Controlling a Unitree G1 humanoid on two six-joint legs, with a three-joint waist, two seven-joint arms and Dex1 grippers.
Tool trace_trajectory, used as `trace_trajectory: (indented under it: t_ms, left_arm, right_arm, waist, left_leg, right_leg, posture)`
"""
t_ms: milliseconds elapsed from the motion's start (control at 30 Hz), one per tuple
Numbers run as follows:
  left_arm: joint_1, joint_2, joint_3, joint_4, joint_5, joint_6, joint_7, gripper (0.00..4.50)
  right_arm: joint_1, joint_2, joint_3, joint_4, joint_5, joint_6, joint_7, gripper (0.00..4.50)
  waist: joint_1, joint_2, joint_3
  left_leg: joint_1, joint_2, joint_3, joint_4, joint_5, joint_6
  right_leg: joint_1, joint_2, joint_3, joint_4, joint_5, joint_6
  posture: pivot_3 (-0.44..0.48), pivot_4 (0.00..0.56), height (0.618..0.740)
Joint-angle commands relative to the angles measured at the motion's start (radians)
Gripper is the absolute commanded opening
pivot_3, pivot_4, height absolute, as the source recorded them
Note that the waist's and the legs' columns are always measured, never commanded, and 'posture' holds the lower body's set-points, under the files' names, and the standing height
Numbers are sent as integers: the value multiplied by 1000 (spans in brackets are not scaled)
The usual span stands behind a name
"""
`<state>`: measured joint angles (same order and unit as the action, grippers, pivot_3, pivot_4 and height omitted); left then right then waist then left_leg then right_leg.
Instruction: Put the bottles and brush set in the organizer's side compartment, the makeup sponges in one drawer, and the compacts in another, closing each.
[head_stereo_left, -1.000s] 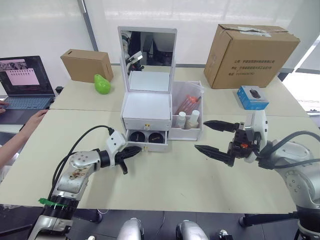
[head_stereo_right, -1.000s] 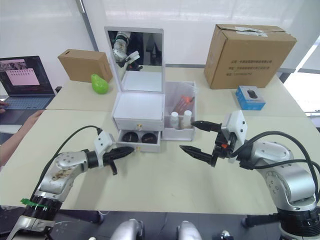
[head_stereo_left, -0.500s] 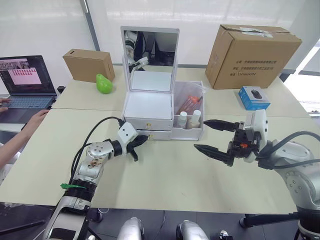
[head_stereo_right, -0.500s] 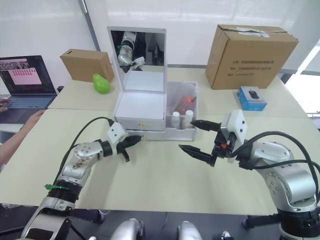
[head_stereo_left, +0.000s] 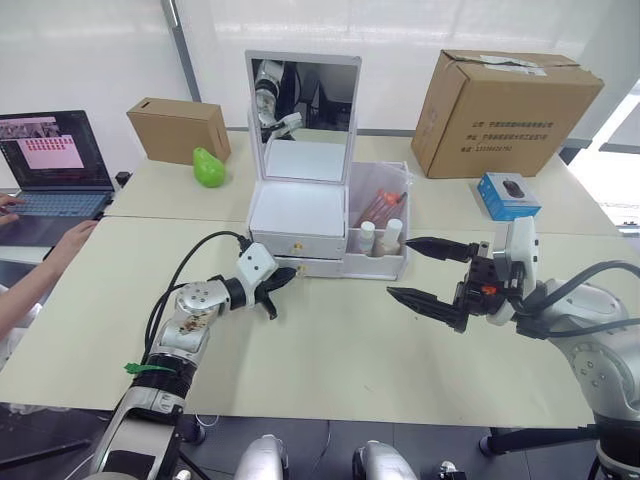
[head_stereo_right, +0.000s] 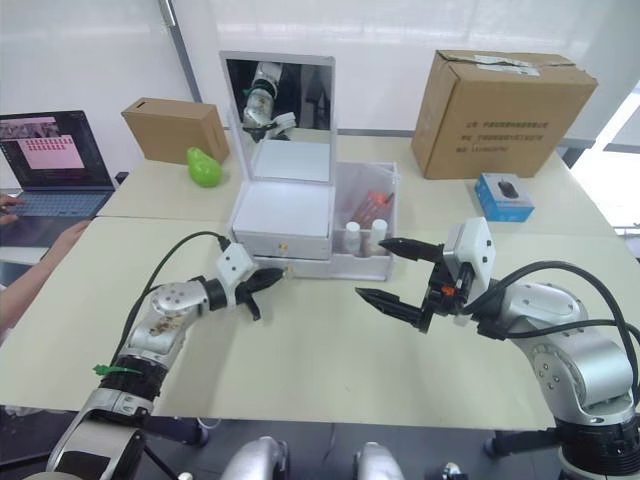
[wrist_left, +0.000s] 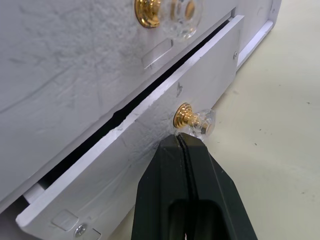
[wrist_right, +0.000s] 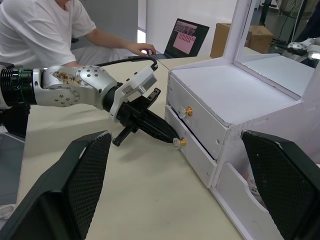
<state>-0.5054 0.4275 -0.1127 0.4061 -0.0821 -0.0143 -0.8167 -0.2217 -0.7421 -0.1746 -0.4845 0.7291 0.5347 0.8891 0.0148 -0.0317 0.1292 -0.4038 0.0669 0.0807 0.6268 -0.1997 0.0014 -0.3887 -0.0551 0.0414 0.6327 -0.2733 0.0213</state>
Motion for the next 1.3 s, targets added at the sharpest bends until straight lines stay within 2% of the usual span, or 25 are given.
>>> trace_trajectory:
  t_ms: [33, 500, 633, 700, 833, 933, 1033, 1100, 1300]
  left_arm:
    - [-5, 39, 49, -26, -23, 13, -6, 22]
    - [12, 52, 72, -62, -41, 43, -12, 22]
    - [50, 82, 105, -131, -111, 103, -71, 22]
    - [94, 123, 157, -221, -206, 174, -139, 22]
    - [233, 287, 313, -432, -431, 374, -283, 22]
    - [321, 414, 448, -479, -498, 440, -328, 22]
    - [394, 509, 567, -472, -533, 484, -365, 610]
    - [433, 546, 627, -453, -530, 483, -374, 1205]
    - [478, 583, 720, -359, -489, 429, -374, 3150]
  right_arm:
    - [-10, -14, -28, -35, 19, 4, -7, 4500]
    - [-6, -12, -26, -40, 29, 12, -16, 4500]
    - [16, -25, -54, -33, 27, 14, -9, 4500]
    - [43, -41, -93, -19, 25, 11, -2, 4500]
    - [151, -91, -227, 30, 10, -2, 36, 4500]
    - [245, -120, -346, 80, -3, -19, 71, 4500]
    - [332, -124, -454, 128, -2, -40, 112, 4500]
    - [386, -118, -506, 181, -19, -68, 141, 4500]
    - [453, -114, -560, 346, -75, -157, 198, 4500]
  waist:
    - [-4, 0, 0]
    - [-2, 0, 0]
    - [-4, 0, 0]
    - [-6, 0, 0]
    - [-15, 0, 0]
    - [-18, 1, 0]
    - [-12, 1, 0]
    - [-8, 1, 1]
    - [-4, 2, 1]
  left_leg:
    - [0, 0, 0, 0, 0, 0]
    - [0, 0, 0, 0, 0, 0]
    - [0, 0, 0, 0, 0, 0]
    - [0, 1, 0, -1, 0, 0]
    - [0, 2, 0, -2, 0, 0]
    - [3, 2, 1, -3, 0, 0]
    - [4, 1, 2, -3, 0, 0]
    - [4, 1, 2, -3, 0, 0]
    - [5, 2, 4, -4, 0, -1]
  right_leg:
    - [0, 0, 0, 0, 0, 0]
    - [0, 0, 0, 0, 0, 0]
    - [0, 0, 0, 0, 0, 0]
    - [0, 0, 0, 0, 0, 0]
    - [-1, 0, 0, 0, -1, -1]
    - [0, 0, 0, 0, -1, -2]
    - [1, -1, 0, -1, -2, -1]
    - [1, -2, 0, -1, -2, -1]
    - [0, -4, 0, -2, -6, -8]
  posture:
    - [0, 150, 740]
    - [0, 150, 740]
    - [0, 150, 740]
    - [0, 150, 740]
    - [0, 150, 740]
    - [0, 150, 740]
    - [0, 150, 740]
    - [0, 150, 740]
    - [0, 150, 740]
